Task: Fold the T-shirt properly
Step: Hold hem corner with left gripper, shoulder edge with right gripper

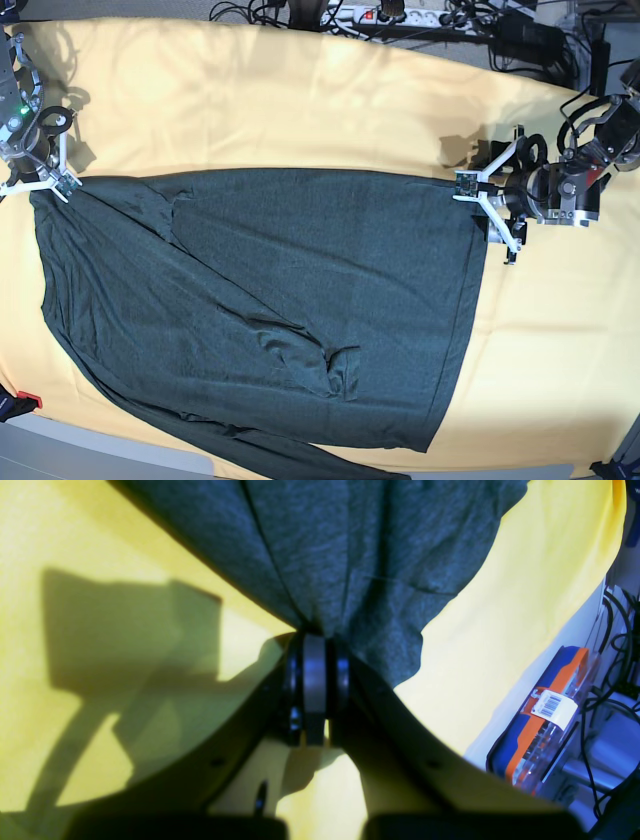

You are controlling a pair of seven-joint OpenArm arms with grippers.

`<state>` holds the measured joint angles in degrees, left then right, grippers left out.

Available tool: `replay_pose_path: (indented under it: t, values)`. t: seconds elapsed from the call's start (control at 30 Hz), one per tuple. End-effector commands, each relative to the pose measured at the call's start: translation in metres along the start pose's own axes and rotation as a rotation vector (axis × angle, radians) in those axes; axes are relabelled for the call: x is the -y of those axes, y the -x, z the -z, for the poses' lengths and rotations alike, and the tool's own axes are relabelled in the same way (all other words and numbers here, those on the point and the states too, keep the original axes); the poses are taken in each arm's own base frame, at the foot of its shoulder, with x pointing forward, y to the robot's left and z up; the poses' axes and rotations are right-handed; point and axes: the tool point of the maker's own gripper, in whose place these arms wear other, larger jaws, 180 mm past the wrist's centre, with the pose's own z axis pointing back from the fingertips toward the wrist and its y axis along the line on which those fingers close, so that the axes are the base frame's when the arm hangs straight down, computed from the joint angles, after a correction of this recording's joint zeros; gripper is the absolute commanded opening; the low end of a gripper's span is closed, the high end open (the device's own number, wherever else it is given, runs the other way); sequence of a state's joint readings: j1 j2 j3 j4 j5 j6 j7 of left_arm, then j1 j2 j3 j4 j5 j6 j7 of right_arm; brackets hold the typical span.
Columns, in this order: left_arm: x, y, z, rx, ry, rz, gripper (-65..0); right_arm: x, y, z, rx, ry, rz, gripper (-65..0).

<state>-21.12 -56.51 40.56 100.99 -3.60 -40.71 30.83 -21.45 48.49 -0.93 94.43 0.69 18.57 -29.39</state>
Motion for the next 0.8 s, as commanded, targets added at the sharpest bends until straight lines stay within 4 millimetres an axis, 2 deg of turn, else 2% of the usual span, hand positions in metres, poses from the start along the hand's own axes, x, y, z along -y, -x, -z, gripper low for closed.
replay_pose_path:
  t: [0.0, 0.13, 0.27, 0.47, 0.77]
  values:
    - [-0.007, 0.001, -0.003, 0.0, -0.026, 0.004, -26.0, 0.016, 0.0, -0.003, -0.004, 0.04, -0.011, -65.0]
    - [-0.009, -0.002, -0.001, 0.001, -0.034, 0.014, -26.0, 0.016, 0.0, -0.003, -0.004, 0.04, -0.011, -65.0]
    - [-0.03, -0.004, 0.0, -0.004, -0.147, -0.022, -26.0, 0.016, 0.0, -0.003, -0.004, 0.04, -0.011, -65.0]
    - [-0.032, -0.005, 0.0, -0.005, -0.157, -0.024, -26.0, 0.016, 0.0, -0.003, -0.005, 0.04, -0.011, -65.0]
    - [-0.045, 0.003, -0.004, -0.055, -0.235, -0.066, -26.0, 0.016, 0.0, -0.003, -0.005, 0.04, -0.011, -65.0]
